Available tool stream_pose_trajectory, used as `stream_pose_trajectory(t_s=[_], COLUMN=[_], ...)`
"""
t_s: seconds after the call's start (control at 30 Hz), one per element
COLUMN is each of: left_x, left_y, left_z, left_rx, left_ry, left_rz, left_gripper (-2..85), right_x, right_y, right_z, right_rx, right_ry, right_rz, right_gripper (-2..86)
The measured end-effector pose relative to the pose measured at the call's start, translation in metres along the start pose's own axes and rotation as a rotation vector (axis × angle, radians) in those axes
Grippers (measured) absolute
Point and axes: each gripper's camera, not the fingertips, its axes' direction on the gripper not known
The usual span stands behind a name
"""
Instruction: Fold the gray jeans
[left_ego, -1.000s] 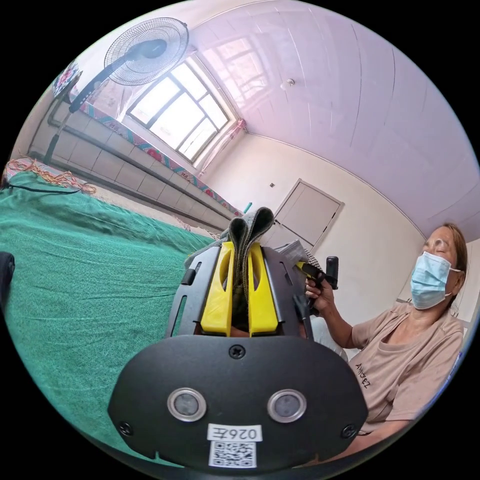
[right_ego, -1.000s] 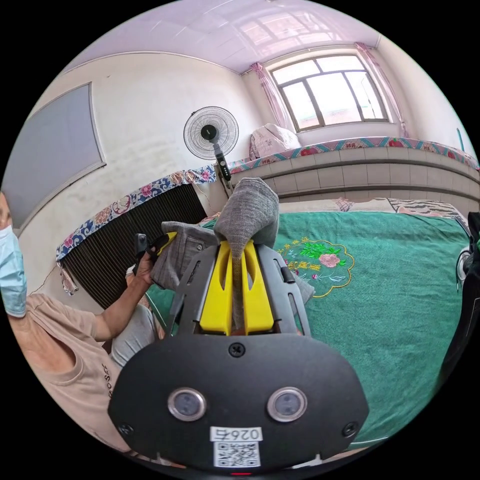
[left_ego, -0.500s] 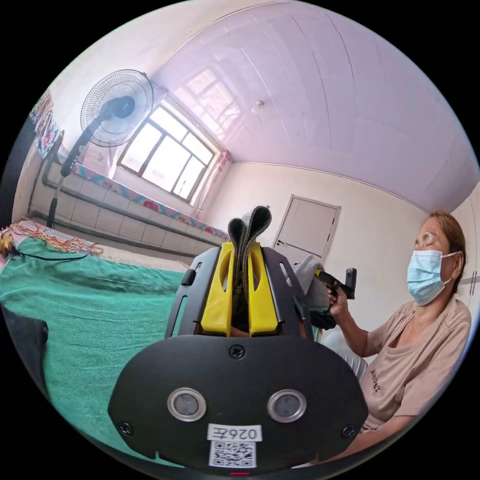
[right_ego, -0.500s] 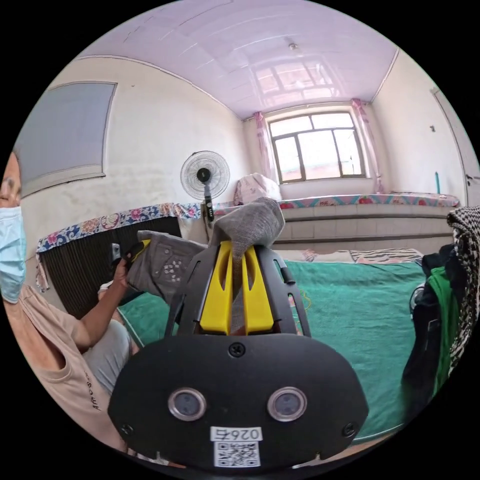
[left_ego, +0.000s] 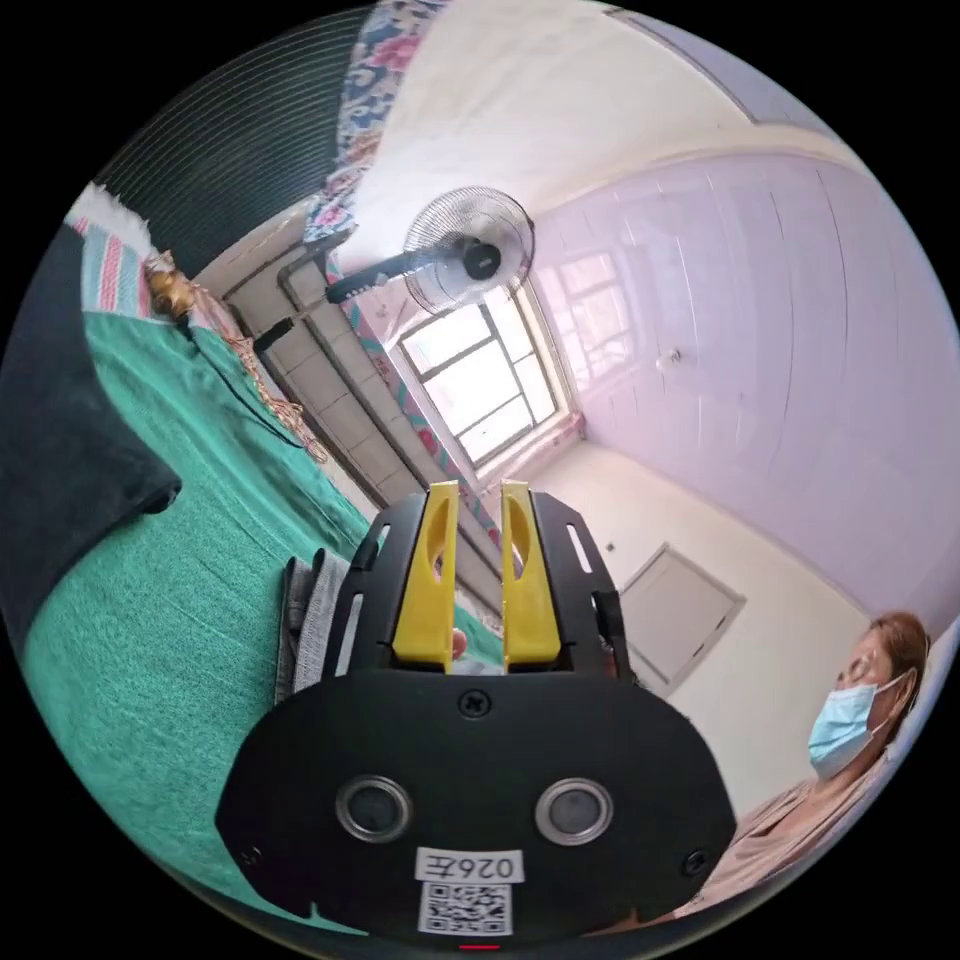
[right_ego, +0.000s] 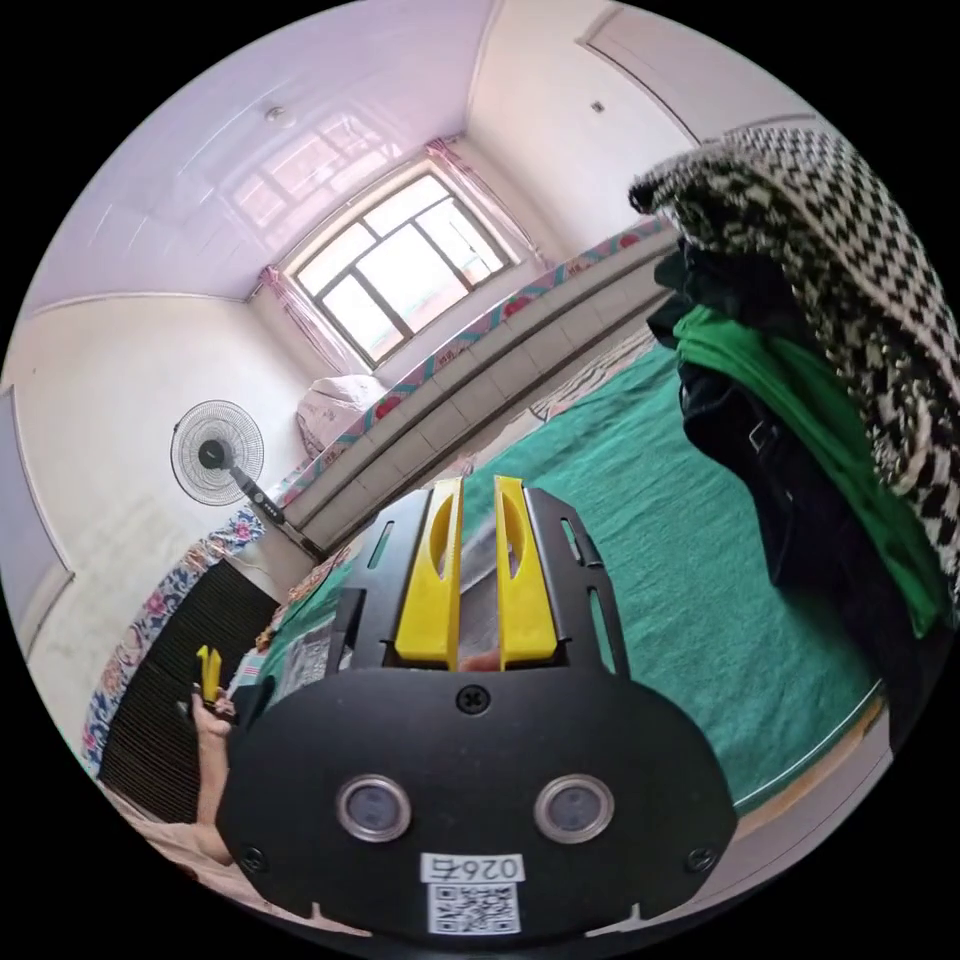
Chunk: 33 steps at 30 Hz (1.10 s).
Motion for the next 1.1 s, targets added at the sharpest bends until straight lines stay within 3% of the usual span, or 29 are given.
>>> stream_pose_trajectory(t_s=[0.13, 0.33, 0.4, 0.47, 0.53, 0.63, 0.7, 0.77, 0.83, 0.93, 1.03, 1.1], left_x=[0.034, 0.022, 0.025, 0.037, 0.04, 0.028, 0.036, 0.05, 0.062, 0.073, 0.073, 0.07], left_y=[0.006, 0.024, 0.032, 0.046, 0.058, 0.088, 0.103, 0.117, 0.12, 0.111, 0.083, 0.062], left_z=[0.014, 0.081, 0.101, 0.13, 0.159, 0.206, 0.224, 0.243, 0.247, 0.237, 0.214, 0.191], left_rx=[-0.146, -0.408, -0.48, -0.531, -0.636, -0.822, -0.86, -0.9, -0.892, -0.822, -0.74, -0.654], left_ry=[-0.085, -0.15, -0.253, -0.49, -0.56, -0.564, -0.73, -0.856, -0.846, -0.741, -0.62, -0.51], left_rz=[0.135, 0.043, 0.072, 0.193, 0.246, 0.234, 0.347, 0.433, 0.477, 0.44, 0.361, 0.287], left_gripper=[8.7, 17.1, 20.4, 25.2, 27.3, 27.9, 24.9, 21.6, 16.5, 2.1, 0.4, 0.1], right_x=[-0.038, -0.125, -0.164, -0.19, -0.215, -0.246, -0.267, -0.279, -0.291, -0.309, -0.324, -0.314], right_y=[0.006, 0.04, 0.068, 0.094, 0.125, 0.184, 0.234, 0.265, 0.286, 0.289, 0.266, 0.226], right_z=[0.002, 0.06, 0.082, 0.099, 0.118, 0.157, 0.183, 0.192, 0.191, 0.174, 0.143, 0.114], right_rx=[-0.016, -0.305, -0.41, -0.484, -0.558, -0.696, -0.744, -0.7, -0.638, -0.535, -0.369, -0.261], right_ry=[-0.03, -0.131, -0.167, -0.175, -0.17, -0.052, 0.099, 0.246, 0.295, 0.322, 0.366, 0.333], right_rz=[-0.113, -0.39, -0.503, -0.575, -0.645, -0.774, -0.944, -1.088, -1.193, -1.202, -1.186, -1.057], right_gripper=[4.7, 6.9, 8.5, 10.0, 11.6, 11.7, 9.5, 6.1, 2.9, 0.8, 0.2, -0.1])
